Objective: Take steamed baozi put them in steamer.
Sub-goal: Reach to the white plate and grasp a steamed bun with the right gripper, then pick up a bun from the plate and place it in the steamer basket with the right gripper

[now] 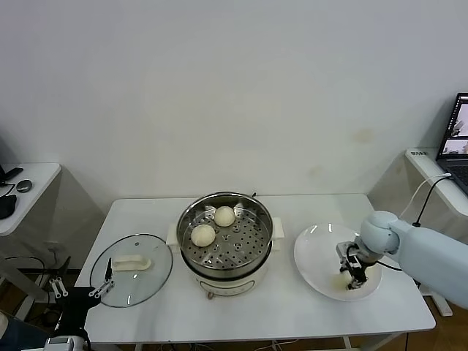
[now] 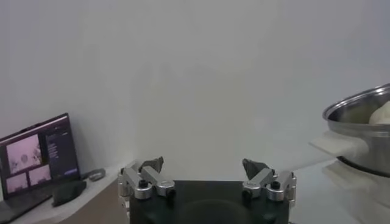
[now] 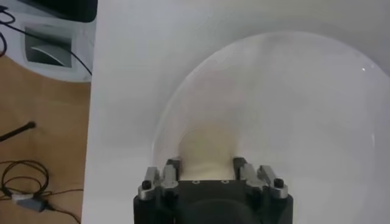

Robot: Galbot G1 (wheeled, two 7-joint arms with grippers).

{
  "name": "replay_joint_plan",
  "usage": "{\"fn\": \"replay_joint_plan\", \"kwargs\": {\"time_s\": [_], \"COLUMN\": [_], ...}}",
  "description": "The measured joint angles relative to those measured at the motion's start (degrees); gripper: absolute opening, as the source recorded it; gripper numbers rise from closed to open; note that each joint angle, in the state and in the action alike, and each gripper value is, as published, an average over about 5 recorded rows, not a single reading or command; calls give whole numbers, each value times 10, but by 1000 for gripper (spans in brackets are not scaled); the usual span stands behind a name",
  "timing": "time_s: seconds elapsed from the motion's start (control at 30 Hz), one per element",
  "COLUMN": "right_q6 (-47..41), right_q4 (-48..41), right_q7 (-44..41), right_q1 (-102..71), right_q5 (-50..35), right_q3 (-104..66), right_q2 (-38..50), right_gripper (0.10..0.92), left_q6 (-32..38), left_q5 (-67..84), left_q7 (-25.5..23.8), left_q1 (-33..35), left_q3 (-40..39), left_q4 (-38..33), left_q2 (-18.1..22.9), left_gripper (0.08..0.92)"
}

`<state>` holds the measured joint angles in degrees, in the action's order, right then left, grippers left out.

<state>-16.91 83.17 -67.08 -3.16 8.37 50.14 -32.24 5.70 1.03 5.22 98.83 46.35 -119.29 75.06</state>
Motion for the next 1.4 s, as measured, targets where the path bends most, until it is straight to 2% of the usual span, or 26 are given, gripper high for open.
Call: {"fn": "replay_joint_plan", "kwargs": {"time_s": [0.33,0.57,0.8,1.03,1.4], "right_q6": [1,-5,3,41,138], "right_q4": [11,20,24,18,4], "right_q7": [-22,-23,-8,21,49], "right_q1": [97,229,335,371,363], "right_q5": [-44,-110,-182,-235,-226], "right_q3": [12,44,92,147,217], "right_q2": [7,-30,-108,-213,-335], "right_gripper": [449,450,450,450,450], "left_q6": [0,0,0,0,-2], "left_q5": [1,2,2,4,7], "left_q7": [0,0,0,1,1], "left_q1": [-5,-8,-10,-10,-9], "left_q3": [-1,-2,0,6,17], "left_q4": [-4,-8,-9,-8,-9], "left_q2": [-5,-9,-10,-8,-6], "left_gripper": [823,823,823,823,823]}}
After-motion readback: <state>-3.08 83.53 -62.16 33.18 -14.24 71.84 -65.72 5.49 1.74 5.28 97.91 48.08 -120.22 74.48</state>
